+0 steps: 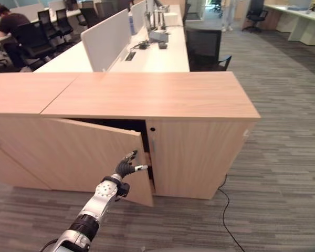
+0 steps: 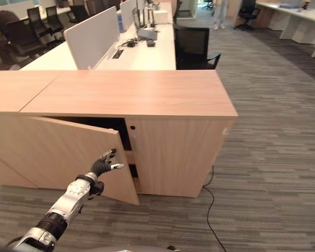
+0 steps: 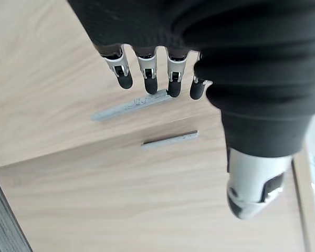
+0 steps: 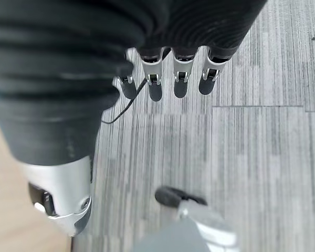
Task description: Put the empty folder in the office cabinet
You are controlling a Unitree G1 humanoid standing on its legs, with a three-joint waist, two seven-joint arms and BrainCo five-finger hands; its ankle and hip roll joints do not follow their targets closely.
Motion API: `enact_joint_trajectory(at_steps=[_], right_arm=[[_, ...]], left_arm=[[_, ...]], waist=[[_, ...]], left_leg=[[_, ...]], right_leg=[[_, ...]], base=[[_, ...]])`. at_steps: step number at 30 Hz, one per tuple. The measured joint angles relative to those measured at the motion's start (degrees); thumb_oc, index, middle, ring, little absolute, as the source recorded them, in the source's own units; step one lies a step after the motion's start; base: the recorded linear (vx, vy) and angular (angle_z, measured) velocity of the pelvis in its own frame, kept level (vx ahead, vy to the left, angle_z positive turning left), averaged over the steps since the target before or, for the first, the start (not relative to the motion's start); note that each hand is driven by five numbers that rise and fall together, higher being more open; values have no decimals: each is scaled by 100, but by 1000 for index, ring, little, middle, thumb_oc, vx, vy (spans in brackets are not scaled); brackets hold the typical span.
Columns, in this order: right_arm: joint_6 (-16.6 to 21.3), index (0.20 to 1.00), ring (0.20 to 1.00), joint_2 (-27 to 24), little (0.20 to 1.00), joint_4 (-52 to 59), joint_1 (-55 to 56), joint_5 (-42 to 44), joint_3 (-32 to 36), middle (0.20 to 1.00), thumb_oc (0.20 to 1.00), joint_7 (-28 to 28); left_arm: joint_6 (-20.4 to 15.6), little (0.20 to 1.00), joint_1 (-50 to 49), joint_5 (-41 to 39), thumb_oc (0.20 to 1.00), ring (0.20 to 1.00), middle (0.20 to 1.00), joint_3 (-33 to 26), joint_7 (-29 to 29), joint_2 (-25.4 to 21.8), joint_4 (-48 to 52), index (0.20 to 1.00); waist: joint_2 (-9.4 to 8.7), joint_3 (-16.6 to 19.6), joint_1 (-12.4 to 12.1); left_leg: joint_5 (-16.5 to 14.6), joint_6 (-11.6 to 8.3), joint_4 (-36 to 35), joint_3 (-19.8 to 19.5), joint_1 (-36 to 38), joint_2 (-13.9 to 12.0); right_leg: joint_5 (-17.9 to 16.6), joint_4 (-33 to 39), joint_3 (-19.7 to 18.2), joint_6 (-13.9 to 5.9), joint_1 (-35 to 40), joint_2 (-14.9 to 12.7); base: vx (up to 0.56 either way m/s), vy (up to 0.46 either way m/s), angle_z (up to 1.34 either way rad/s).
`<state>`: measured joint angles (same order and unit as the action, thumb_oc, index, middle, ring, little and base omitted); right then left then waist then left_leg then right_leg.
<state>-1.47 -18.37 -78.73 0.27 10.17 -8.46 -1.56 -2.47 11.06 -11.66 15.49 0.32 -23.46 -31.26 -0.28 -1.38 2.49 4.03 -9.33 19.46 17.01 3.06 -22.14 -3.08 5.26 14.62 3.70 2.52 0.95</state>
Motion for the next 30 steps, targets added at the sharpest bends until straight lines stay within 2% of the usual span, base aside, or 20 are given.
enact_joint_trajectory(at_steps=[2, 3, 4, 5, 6, 8, 12, 13, 14, 15, 17, 21, 26, 30], right_arm=[[-28, 1000, 1000, -20, 1000, 0, -82, 2, -1, 1000, 1000, -27], [-33, 1000, 1000, -35, 1000, -1, -105, 1, -1, 1000, 1000, -35], [-35, 1000, 1000, -101, 1000, 7, -169, 2, 4, 1000, 1000, -34], [-49, 1000, 1000, -142, 1000, -2, -252, 2, 10, 1000, 1000, -38], [-36, 1000, 1000, -192, 1000, 14, -412, 3, -5, 1000, 1000, -42], [-31, 1000, 1000, -189, 1000, 11, -587, 3, 2, 1000, 1000, -34], [-17, 1000, 1000, -221, 1000, 19, -426, 1, 40, 1000, 1000, -6], [-44, 1000, 1000, -268, 1000, 5, -307, 0, 157, 1000, 1000, 16], [-54, 1000, 1000, -237, 1000, 0, -267, -1, 205, 1000, 1000, 31], [-54, 1000, 1000, -245, 1000, 8, -242, 0, 254, 1000, 1000, 60], [-54, 1000, 1000, -165, 1000, 8, -133, -4, 248, 1000, 1000, 109], [-60, 1000, 1000, -10, 1000, 40, 83, -5, 250, 1000, 1000, 165], [-61, 1000, 1000, 92, 1000, 50, 1, -4, 250, 1000, 1000, 163], [-59, 1000, 1000, 140, 1000, 52, -16, -2, 248, 1000, 1000, 159]], left_arm=[[-19, 1000, 100, 123, 1000, 1000, 1000, -111, 132, -13, -18, 1000], [-23, 1000, 111, 147, 1000, 1000, 1000, -166, 171, 16, -17, 1000], [-42, 1000, 143, 185, 1000, 1000, 1000, -235, 265, 4, -72, 1000], [-51, 1000, 183, 190, 1000, 1000, 1000, -230, 297, -53, -78, 1000], [-52, 1000, 241, 189, 1000, 1000, 1000, -246, 368, -203, -72, 1000], [-39, 1000, 352, 190, 1000, 1000, 1000, -279, 423, -406, -208, 1000], [10, 1000, 403, 192, 1000, 1000, 1000, -369, 489, -379, -426, 1000], [-5, 1000, 410, 192, 1000, 1000, 1000, -370, 493, -376, -432, 1000], [3, 1000, 446, 200, 1000, 1000, 1000, -388, 501, -407, -518, 1000], [16, 1000, 436, 201, 1000, 1000, 1000, -403, 518, -461, -600, 1000], [105, 1000, 437, 203, 1000, 1000, 1000, -419, 526, -609, -862, 1000], [165, 1000, 434, 204, 1000, 1000, 1000, -486, 542, -692, -1141, 1000], [192, 1000, 436, 200, 1000, 1000, 1000, -487, 565, -839, -1544, 1000], [193, 1000, 436, 194, 1000, 1000, 1000, -486, 679, -844, -1537, 1000]], waist=[[-213, -149, 6], [-253, -186, -48], [-292, -221, -112], [-321, -258, -159], [-303, -340, -241], [-295, -427, -185], [-38, -408, -101], [162, -375, -85], [202, -377, -26], [271, -371, -18], [302, -381, 50], [288, -355, 41], [253, -166, 22], [118, -21, 5]], left_leg=[[-363, -42, 21, -746, -459, 361], [-362, -45, -205, -860, -491, 503], [-492, -59, -354, -1298, -720, 903], [-513, -37, -424, -1548, -827, 1141], [-539, 56, -542, -1609, -914, 1441], [-567, 166, -707, -2025, -928, 1863], [-568, 228, -1472, -1867, -345, 1833], [-442, 433, -1731, -1857, -148, 1763], [-326, 543, -1912, -1772, -20, 1829], [-248, 631, -2118, -1621, 64, 1831], [-142, 785, -2459, -1479, 338, 2006], [-257, 955, -2463, -1419, 505, 2187], [-306, 1025, -2517, -1304, 535, 2240], [-310, 1021, -2518, -1298, 499, 2244]], right_leg=[[-41, 8, -147, 147, -47, -91], [-40, 9, -165, 146, -49, -94], [-81, -9, -290, 246, -79, -87], [-81, 0, -382, 247, -107, -98], [-113, -4, -479, 200, -88, -81], [-120, 11, -612, 184, -8, -82], [-23, 11, -760, 67, 196, 50], [1, 8, -771, 13, 183, 102], [-2, 4, -833, -111, 196, 31], [1, -25, -809, -133, 148, -8], [-55, 10, -929, -312, 212, -170], [11, 11, -951, -504, 362, -353], [13, 9, -1065, -557, 353, -404], [50, 9, -1078, -586, 312, -409]], base=[[-76, 4, -28], [-92, 55, -28], [-32, 36, -48], [-27, 106, -73], [27, 113, -66], [68, 160, -61], [61, 188, -25], [30, 198, -24], [33, 270, -24], [20, 191, -30], [28, 199, -28], [30, 178, -4], [17, 117, -11], [6, 74, -2]])
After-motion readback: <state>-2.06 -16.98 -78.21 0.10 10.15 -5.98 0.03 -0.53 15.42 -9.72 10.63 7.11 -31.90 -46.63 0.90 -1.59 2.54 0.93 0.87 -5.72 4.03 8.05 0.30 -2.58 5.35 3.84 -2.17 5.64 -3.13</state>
